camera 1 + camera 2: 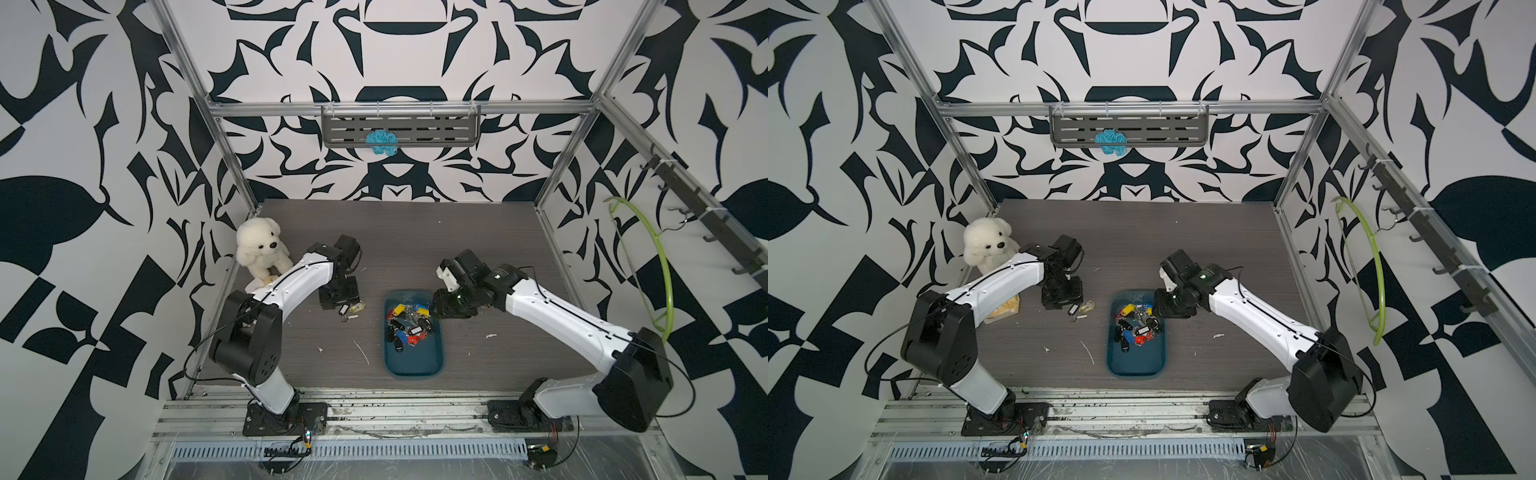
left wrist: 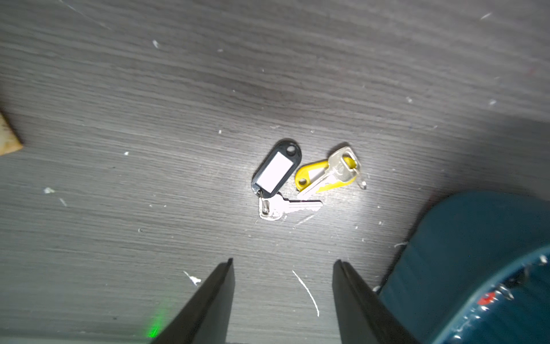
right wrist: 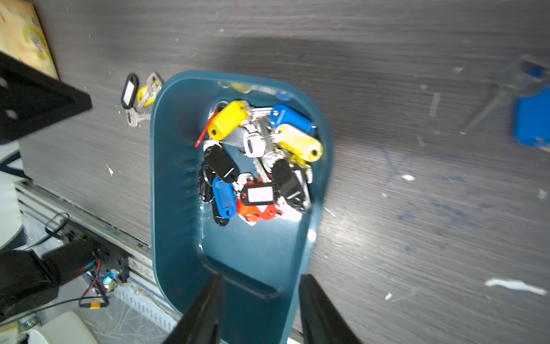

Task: Take the keys out of the storage box
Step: Place the key at the center of the board.

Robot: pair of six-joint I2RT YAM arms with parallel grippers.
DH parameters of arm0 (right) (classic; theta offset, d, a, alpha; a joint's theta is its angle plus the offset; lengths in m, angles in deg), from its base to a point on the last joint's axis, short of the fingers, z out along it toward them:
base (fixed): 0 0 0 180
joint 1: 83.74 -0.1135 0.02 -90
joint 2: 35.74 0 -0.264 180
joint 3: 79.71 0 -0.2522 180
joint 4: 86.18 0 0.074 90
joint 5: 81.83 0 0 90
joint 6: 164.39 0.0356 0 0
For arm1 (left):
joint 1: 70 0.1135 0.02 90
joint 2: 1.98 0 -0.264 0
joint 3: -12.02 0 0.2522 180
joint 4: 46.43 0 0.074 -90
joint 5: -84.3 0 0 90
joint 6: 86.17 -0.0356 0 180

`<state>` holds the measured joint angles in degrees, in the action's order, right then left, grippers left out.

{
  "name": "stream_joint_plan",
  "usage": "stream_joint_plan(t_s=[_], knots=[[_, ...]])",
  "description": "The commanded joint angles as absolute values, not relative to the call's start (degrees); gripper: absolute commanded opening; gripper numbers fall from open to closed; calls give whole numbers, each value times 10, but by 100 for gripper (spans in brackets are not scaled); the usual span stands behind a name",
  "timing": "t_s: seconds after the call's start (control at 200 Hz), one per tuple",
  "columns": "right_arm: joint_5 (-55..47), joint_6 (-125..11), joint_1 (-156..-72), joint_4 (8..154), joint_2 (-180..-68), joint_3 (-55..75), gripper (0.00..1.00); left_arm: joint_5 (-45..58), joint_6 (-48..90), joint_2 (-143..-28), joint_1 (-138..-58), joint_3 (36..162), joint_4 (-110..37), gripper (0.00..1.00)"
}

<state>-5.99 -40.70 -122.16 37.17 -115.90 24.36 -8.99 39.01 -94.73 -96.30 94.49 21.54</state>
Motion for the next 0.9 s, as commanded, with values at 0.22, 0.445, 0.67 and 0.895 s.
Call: stream_joint_plan(t_s=[0.22, 0.445, 0.67, 0.895], knots=[[-96, -373, -1294, 496, -1254, 207, 43, -95, 437, -843, -955, 892, 162, 60], [-98, -376, -1323, 492, -1358, 168, 38, -79, 443, -828, -950, 874, 150, 61], [-108, -374, -1331, 517, -1400, 165, 37, -71, 444, -829, -949, 870, 150, 61], [-103, -377, -1331, 517, -1409, 159, 35, -66, 444, -833, -949, 864, 145, 61]])
